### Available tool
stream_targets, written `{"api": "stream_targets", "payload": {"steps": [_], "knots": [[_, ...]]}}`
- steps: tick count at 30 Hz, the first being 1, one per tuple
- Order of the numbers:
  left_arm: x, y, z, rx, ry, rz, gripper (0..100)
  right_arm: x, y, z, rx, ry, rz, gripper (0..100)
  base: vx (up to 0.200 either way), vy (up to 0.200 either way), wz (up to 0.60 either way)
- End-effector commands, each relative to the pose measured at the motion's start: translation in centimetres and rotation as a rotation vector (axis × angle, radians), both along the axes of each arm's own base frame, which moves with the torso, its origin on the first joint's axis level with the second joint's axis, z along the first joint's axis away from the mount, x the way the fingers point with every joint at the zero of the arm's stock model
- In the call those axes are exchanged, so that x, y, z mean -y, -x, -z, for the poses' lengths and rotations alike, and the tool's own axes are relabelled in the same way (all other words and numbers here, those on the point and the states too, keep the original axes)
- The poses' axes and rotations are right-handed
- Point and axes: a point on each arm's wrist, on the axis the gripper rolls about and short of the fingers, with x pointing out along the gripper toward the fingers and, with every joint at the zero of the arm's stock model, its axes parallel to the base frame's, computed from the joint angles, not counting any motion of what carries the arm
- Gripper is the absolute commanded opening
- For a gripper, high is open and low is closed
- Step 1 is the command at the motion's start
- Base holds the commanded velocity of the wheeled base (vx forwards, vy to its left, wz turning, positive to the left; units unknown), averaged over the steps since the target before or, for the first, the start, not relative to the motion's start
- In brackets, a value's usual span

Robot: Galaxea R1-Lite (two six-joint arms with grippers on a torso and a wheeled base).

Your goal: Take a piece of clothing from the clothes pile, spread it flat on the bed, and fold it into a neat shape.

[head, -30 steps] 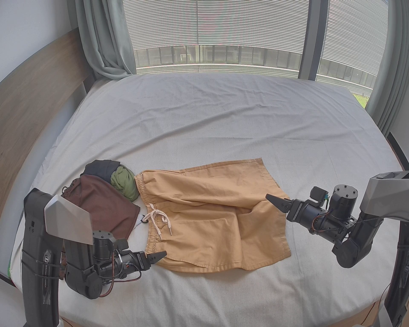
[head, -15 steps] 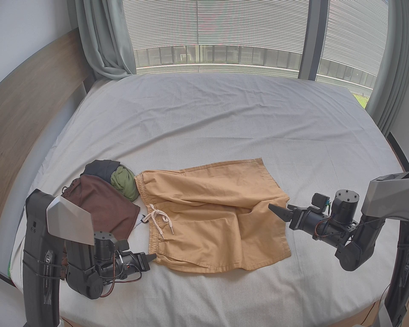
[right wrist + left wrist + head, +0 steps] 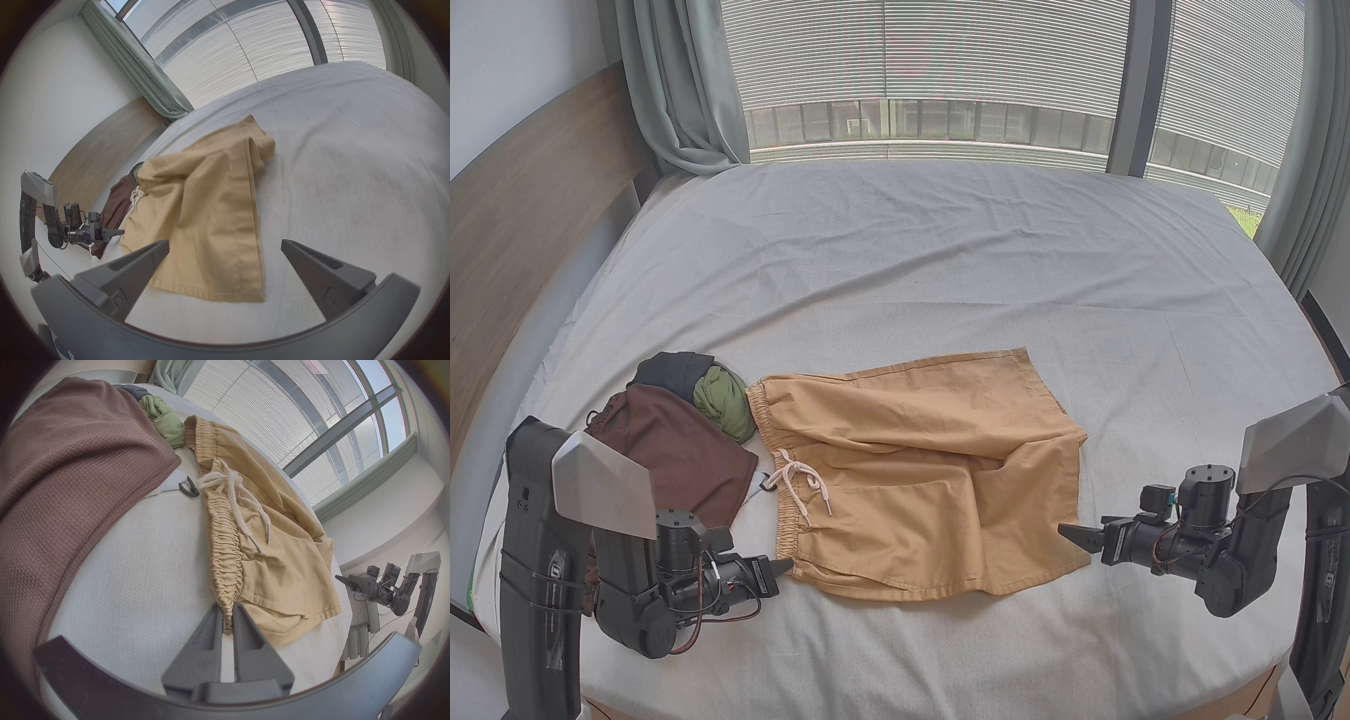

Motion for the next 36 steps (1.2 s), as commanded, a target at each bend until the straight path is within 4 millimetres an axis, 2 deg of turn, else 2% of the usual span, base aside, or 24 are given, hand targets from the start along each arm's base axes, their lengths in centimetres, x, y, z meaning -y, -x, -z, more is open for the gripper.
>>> {"api": "stream_targets", "payload": {"steps": [1,22,36], "knots": [[0.0,0.0,0.0,-0.001,0.000,-0.001,0,0.1,0.3,1.9,-0.061,0.011,0.000,100,0.000,0.000,0.00],[0.0,0.0,0.1,-0.001,-0.003,0.002,0,-0.3,0.6,3.2,-0.099,-0.068,-0.109,100,0.000,0.000,0.00],[0.0,0.0,0.1,0.000,-0.004,0.003,0,0.4,0.9,2.3,-0.109,-0.140,-0.169,100,0.000,0.000,0.00]]}}
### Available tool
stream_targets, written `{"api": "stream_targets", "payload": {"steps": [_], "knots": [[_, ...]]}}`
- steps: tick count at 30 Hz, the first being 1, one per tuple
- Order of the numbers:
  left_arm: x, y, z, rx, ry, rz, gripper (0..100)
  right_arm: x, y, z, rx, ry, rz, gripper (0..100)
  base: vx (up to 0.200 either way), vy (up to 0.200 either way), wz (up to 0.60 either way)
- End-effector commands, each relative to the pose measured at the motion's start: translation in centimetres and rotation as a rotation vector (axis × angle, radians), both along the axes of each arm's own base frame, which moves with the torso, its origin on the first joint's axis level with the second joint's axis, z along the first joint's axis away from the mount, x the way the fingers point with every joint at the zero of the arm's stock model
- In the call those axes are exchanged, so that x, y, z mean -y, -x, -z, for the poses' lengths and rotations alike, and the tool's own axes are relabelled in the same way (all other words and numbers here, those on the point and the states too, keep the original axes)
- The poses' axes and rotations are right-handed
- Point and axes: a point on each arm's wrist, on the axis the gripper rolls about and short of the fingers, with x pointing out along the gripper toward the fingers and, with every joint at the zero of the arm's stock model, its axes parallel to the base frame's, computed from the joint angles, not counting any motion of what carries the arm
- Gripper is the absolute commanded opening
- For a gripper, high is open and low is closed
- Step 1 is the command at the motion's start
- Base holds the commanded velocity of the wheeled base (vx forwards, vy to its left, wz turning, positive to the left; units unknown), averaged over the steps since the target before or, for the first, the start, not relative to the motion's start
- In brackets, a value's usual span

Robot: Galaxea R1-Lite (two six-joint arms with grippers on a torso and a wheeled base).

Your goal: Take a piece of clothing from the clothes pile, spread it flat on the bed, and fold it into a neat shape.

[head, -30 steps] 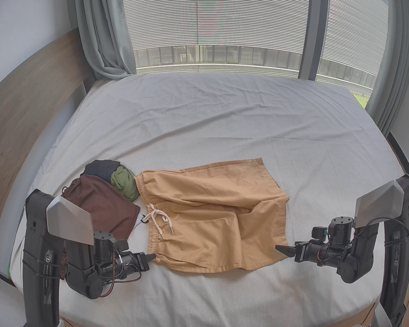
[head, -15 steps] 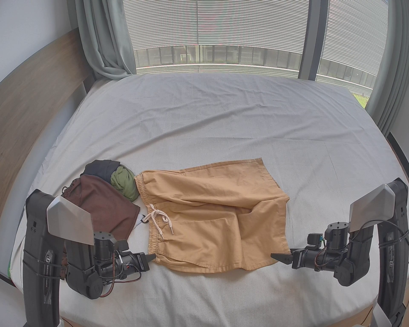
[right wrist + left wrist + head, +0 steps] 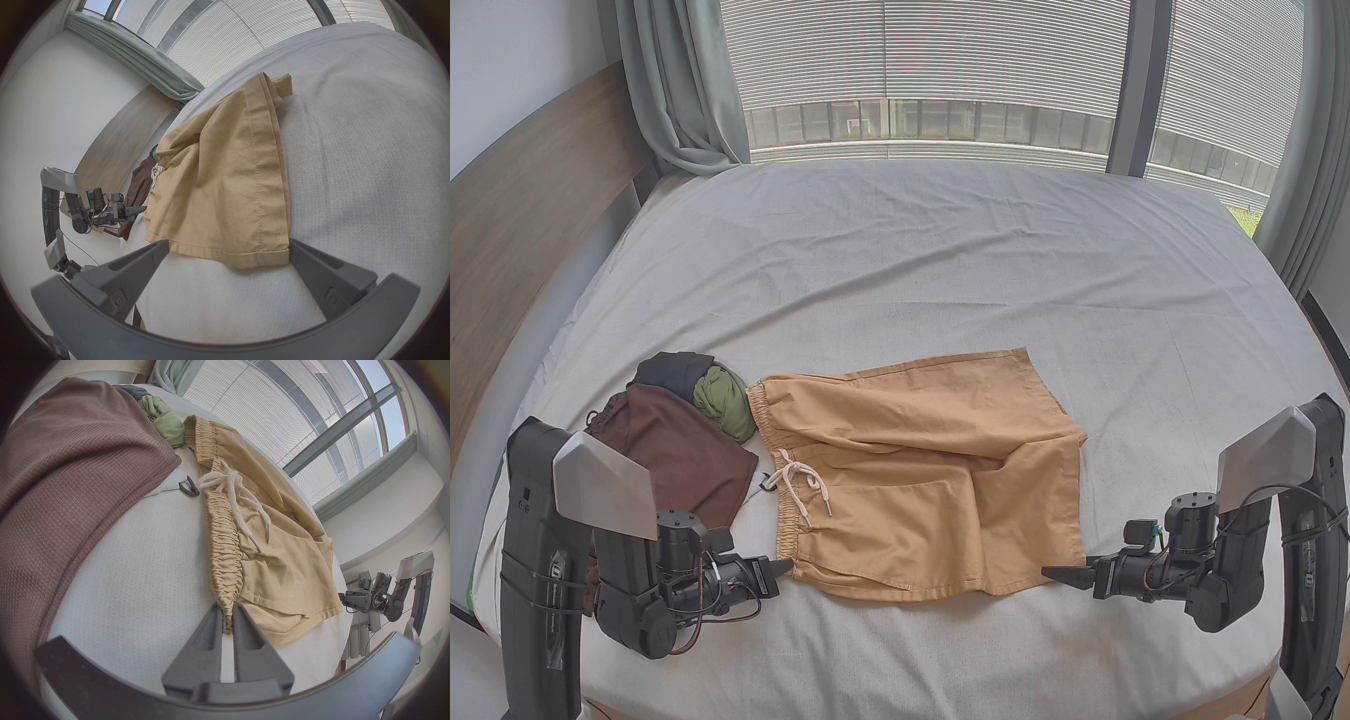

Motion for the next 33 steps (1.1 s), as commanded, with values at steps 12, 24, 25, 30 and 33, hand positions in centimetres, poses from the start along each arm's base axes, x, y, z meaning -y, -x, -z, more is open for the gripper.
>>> {"api": "stream_targets", "payload": {"steps": [12,24,25,30,33], "knots": [[-0.01,0.01,0.01,-0.001,0.000,0.000,0,0.91,0.13,-1.24,0.023,-0.038,-0.018,100,0.000,0.000,0.00],[0.04,0.03,0.06,-0.002,0.000,0.001,0,1.19,-0.38,-1.22,0.024,-0.055,-0.004,100,0.000,0.000,0.00],[0.04,0.03,0.06,-0.002,0.000,0.001,0,1.19,-0.41,-1.18,0.024,-0.055,-0.004,100,0.000,0.000,0.00],[0.04,0.03,0.06,-0.002,0.000,0.001,0,1.21,-0.66,-0.98,0.027,-0.055,0.000,100,0.000,0.000,0.00],[0.05,-0.01,0.05,0.000,-0.001,0.002,0,1.38,-0.76,-1.00,0.030,-0.056,0.006,0,0.000,0.000,0.00]]}}
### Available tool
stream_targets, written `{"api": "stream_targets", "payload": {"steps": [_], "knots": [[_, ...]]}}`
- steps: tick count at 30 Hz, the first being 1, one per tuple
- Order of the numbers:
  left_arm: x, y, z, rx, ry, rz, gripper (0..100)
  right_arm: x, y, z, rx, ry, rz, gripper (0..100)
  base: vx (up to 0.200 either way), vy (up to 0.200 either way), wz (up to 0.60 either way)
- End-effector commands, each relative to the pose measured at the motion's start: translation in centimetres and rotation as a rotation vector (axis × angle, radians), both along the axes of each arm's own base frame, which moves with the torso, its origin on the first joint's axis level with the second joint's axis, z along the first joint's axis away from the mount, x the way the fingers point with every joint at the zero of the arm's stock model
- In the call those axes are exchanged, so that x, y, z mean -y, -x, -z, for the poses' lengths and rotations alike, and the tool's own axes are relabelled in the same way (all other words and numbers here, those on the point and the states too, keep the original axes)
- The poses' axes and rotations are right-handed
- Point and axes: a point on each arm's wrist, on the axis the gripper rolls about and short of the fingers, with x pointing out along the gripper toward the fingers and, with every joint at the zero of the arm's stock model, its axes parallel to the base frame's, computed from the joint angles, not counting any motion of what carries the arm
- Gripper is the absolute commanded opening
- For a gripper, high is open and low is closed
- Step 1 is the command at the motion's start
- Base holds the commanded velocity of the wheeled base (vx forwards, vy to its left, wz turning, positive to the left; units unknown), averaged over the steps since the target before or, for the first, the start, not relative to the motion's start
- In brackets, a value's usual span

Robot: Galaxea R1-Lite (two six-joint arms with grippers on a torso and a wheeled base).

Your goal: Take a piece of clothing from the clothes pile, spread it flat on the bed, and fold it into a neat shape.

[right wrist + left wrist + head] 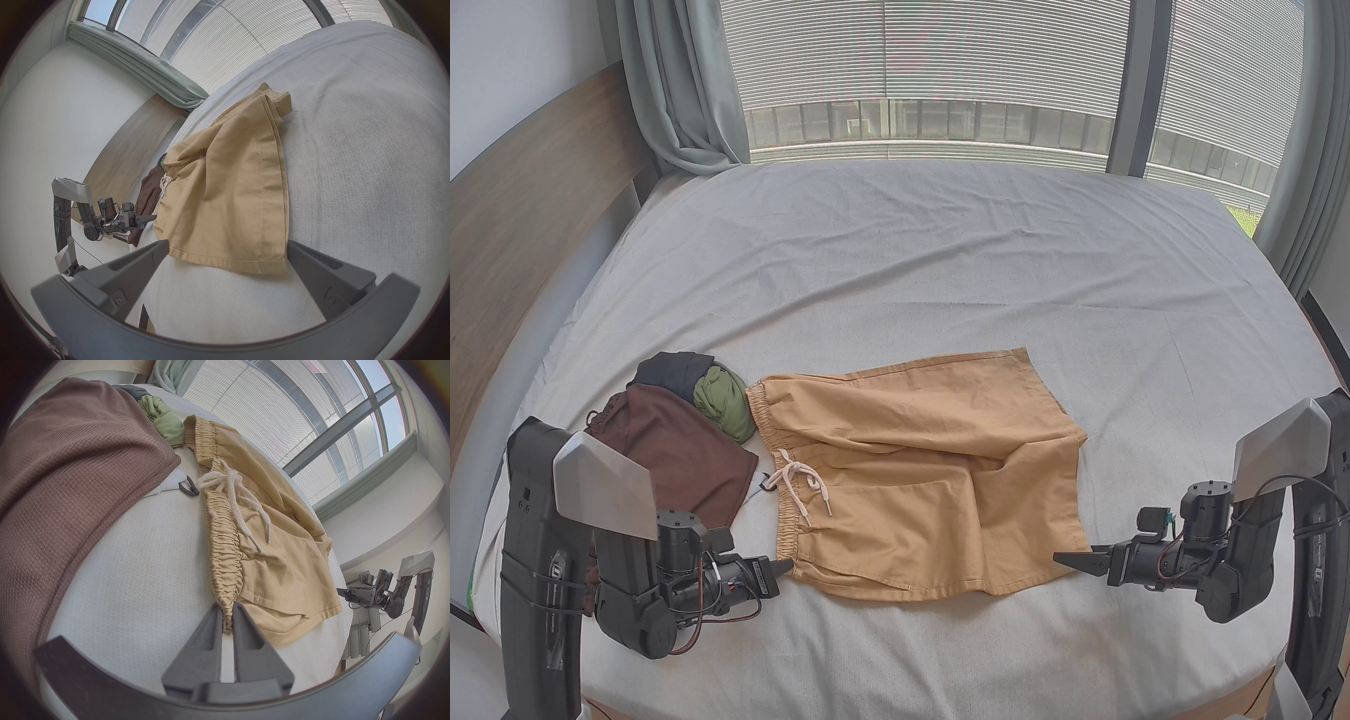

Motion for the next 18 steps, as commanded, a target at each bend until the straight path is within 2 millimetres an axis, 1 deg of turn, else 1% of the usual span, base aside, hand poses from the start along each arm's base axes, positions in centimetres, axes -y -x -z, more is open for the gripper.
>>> {"api": "stream_targets", "payload": {"steps": [1,12,18], "knots": [[0.01,-0.02,0.03,0.000,0.000,0.001,0,0.14,-0.12,0.09,0.001,0.000,0.006,0,0.000,0.000,0.00],[0.01,-0.01,0.08,-0.002,0.001,0.000,0,0.31,-0.25,0.11,0.004,0.001,0.014,0,0.000,0.000,0.00],[-0.09,-0.20,0.13,-0.002,0.007,-0.009,0,0.44,0.03,0.19,-0.004,0.010,0.019,0,0.000,0.000,0.00]]}}
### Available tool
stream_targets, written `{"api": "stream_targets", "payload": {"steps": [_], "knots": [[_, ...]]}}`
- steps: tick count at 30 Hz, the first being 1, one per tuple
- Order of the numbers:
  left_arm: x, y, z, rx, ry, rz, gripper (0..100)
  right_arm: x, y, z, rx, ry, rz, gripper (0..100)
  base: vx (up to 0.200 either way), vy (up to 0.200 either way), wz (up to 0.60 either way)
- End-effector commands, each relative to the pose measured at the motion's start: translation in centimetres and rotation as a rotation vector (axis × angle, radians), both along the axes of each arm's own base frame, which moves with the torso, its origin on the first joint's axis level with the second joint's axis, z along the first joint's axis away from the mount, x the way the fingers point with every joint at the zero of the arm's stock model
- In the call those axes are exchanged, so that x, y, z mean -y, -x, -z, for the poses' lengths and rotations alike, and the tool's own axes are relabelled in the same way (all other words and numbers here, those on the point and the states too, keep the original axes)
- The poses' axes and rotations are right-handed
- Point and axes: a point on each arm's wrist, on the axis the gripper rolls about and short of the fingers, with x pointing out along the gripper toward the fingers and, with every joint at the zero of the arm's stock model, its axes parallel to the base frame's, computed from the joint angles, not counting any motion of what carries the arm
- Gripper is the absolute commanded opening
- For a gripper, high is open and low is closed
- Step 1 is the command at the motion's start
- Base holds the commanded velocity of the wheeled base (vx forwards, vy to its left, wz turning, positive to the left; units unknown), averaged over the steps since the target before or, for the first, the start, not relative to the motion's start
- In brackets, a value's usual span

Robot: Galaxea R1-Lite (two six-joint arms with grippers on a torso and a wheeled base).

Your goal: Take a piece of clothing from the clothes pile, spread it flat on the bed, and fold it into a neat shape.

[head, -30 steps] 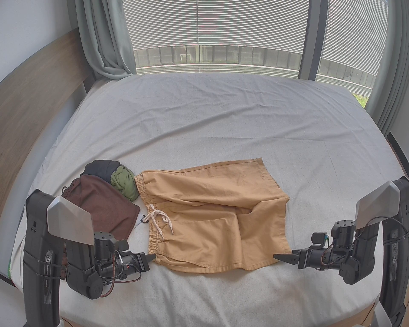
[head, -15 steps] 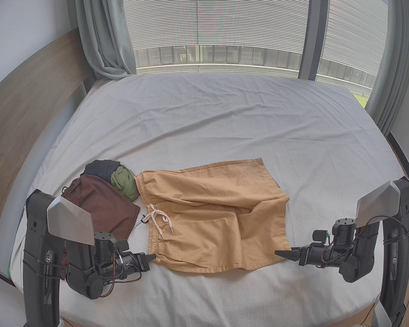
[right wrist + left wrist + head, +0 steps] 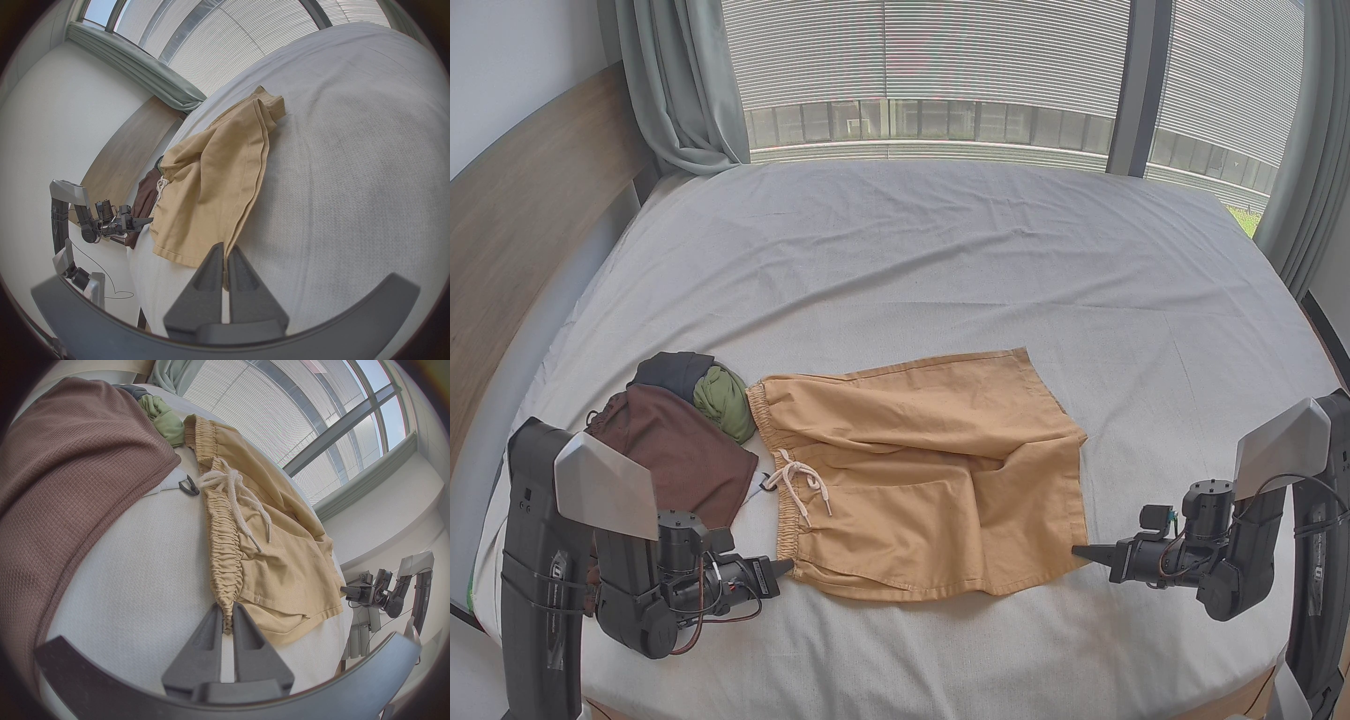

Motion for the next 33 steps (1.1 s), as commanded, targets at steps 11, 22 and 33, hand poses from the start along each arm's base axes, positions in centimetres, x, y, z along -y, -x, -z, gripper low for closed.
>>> {"api": "stream_targets", "payload": {"steps": [11,22,33], "knots": [[-1.1,1.6,-3.5,-0.002,0.060,-0.048,0,0.5,3.0,0.1,-0.090,0.034,-0.001,0,0.000,0.000,0.00],[-4.3,4.7,-3.3,-0.053,0.000,0.032,0,1.0,5.1,0.4,-0.124,0.087,-0.028,0,0.000,0.000,0.00],[-4.2,5.2,-2.4,-0.083,-0.023,0.057,0,1.2,5.4,0.7,-0.145,0.089,-0.025,0,0.000,0.000,0.00]]}}
